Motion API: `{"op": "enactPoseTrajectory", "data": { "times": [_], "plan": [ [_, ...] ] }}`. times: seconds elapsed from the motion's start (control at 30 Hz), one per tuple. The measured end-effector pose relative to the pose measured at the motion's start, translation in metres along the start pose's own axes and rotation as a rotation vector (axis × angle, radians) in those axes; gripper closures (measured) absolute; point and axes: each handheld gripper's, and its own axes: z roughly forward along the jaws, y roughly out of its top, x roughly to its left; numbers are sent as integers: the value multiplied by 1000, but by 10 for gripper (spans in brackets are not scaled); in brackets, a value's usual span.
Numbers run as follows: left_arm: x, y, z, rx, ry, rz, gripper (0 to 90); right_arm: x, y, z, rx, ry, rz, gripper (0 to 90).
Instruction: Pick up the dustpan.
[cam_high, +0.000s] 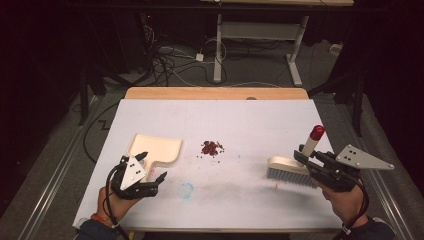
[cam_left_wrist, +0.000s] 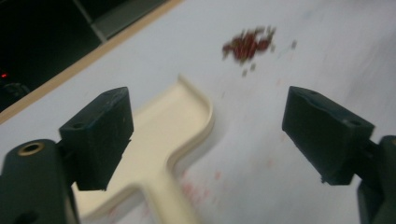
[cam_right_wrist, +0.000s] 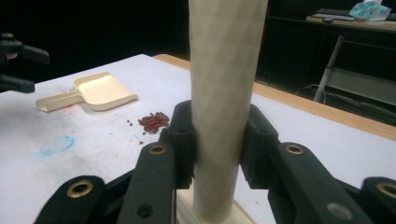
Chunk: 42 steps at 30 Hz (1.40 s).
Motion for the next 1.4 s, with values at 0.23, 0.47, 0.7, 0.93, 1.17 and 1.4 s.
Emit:
{"op": "enactPoseTrajectory", "data": {
  "times": [0.23, 0.47, 0.7, 0.93, 1.17, 1.4],
  "plan": [
    [14, -29, -6, 62, 2, -117, 187, 3, -2, 4, 13, 3, -29, 702],
    [20, -36, -18, 168, 22, -182, 178, 6, 4, 10, 1, 16, -57, 702],
    [32, -36, -29, 216, 9, -278, 175, 7, 5, 20, 13, 30, -68, 701],
    [36, -29, -12, 269, -50, -433, 172, 7, 4, 25, 25, 37, -62, 701],
    [41, -30, 28, 356, -82, -498, 255, 8, 4, 26, 33, 36, -57, 701],
    [38, -24, 54, 400, -39, -449, 408, 8, 2, 25, 36, 32, -58, 701]
  ]
}}
